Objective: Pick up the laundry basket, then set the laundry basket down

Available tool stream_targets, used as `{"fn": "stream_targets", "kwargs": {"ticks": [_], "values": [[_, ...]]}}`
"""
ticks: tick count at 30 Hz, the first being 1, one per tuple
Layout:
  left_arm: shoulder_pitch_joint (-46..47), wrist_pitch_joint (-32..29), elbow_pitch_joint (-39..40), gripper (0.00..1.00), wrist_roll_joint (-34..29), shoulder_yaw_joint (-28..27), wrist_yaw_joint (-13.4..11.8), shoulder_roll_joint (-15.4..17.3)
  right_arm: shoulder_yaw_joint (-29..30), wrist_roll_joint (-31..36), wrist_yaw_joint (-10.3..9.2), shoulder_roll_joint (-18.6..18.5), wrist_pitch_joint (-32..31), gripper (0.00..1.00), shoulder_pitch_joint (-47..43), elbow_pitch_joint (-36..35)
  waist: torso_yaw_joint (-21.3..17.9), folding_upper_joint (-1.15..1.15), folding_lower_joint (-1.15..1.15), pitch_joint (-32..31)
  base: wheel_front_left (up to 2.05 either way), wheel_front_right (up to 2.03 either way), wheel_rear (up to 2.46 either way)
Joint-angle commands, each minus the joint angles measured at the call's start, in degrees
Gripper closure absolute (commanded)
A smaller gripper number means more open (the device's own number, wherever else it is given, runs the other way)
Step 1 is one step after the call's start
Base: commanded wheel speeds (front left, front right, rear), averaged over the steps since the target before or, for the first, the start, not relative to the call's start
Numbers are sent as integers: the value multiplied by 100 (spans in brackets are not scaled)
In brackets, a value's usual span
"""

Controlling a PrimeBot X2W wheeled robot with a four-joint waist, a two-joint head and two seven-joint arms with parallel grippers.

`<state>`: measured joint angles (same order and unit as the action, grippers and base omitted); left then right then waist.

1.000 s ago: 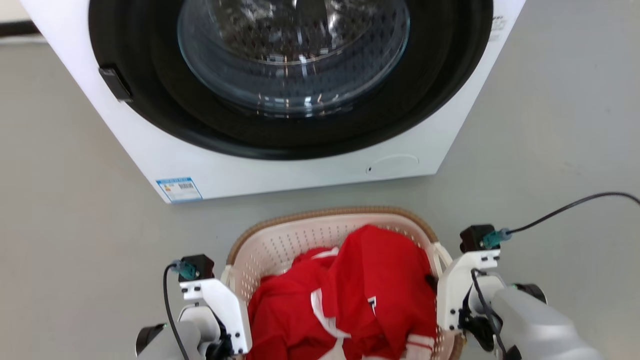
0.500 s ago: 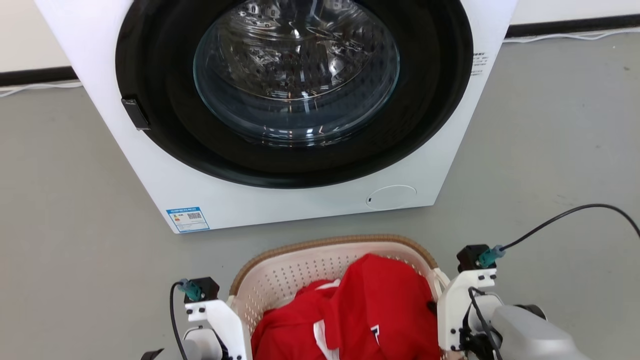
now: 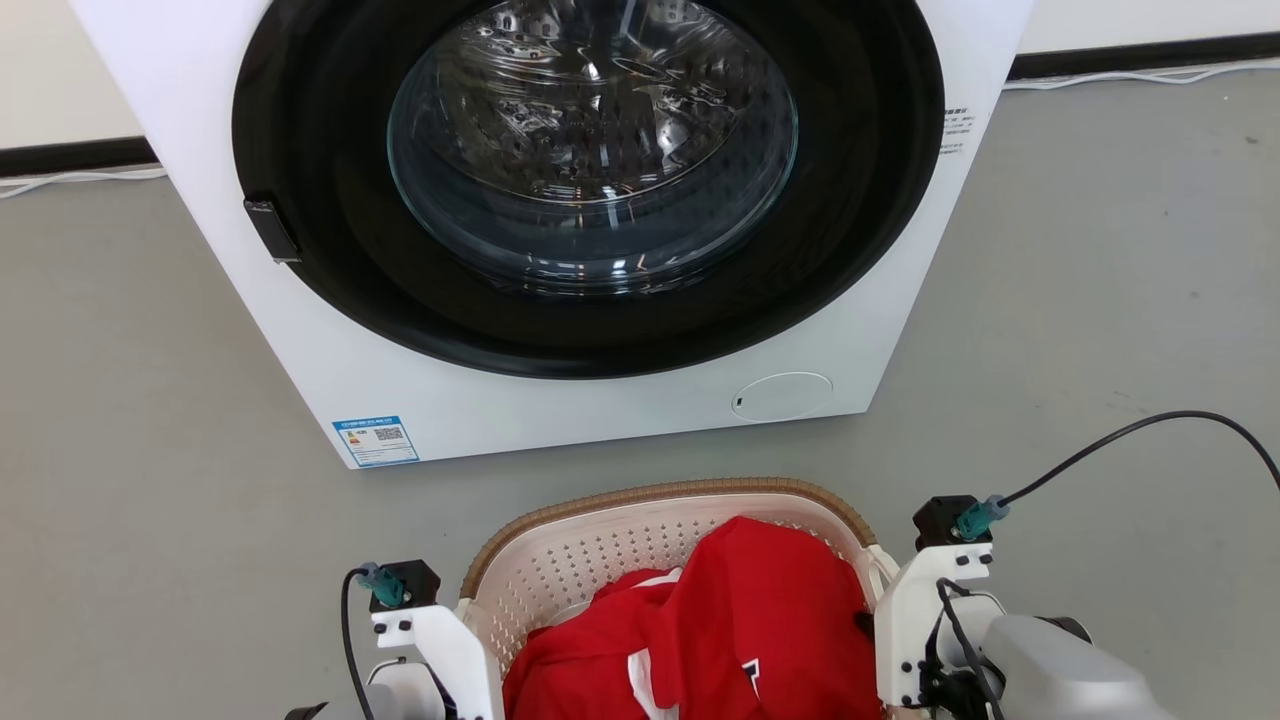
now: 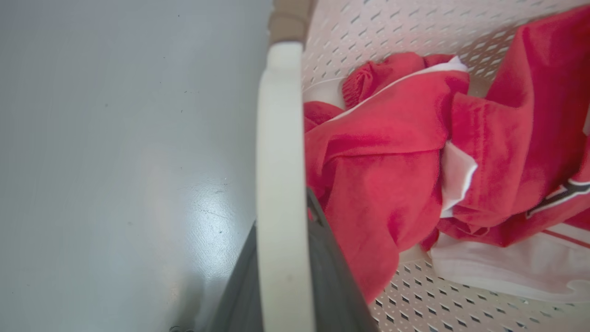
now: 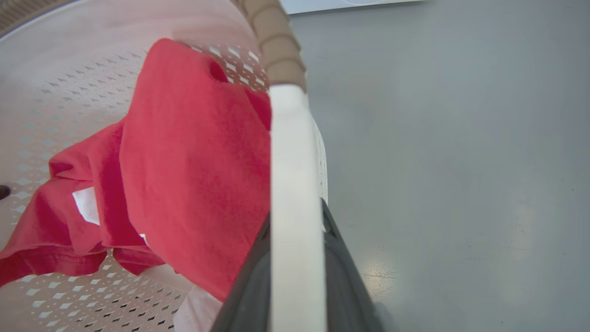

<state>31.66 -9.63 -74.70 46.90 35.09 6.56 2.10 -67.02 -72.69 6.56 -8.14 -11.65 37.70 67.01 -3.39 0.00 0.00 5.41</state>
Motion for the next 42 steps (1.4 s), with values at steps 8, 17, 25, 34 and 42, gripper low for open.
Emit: {"fn": "stream_targets", "kwargs": {"ticks": [8,17,25,34,42], "values": [[91,85,75,100,61,-96,22,144,-155,-79,92,28,43,100,87,-75,-9,0,0,49,0,0,0],[69,84,75,100,100,-75,19,145,-246,-171,92,39,47,100,102,-59,-11,0,0,50,0,0,0],[82,98,75,100,126,-56,5,143,-313,-235,92,38,78,100,119,-66,-22,0,0,57,0,0,0],[94,122,75,100,155,-31,-4,138,-378,-293,92,19,113,100,138,-68,-28,0,0,92,0,0,0],[181,231,75,100,162,1,-24,127,-412,-329,92,-6,260,100,219,-66,-22,0,0,264,0,0,0]]}}
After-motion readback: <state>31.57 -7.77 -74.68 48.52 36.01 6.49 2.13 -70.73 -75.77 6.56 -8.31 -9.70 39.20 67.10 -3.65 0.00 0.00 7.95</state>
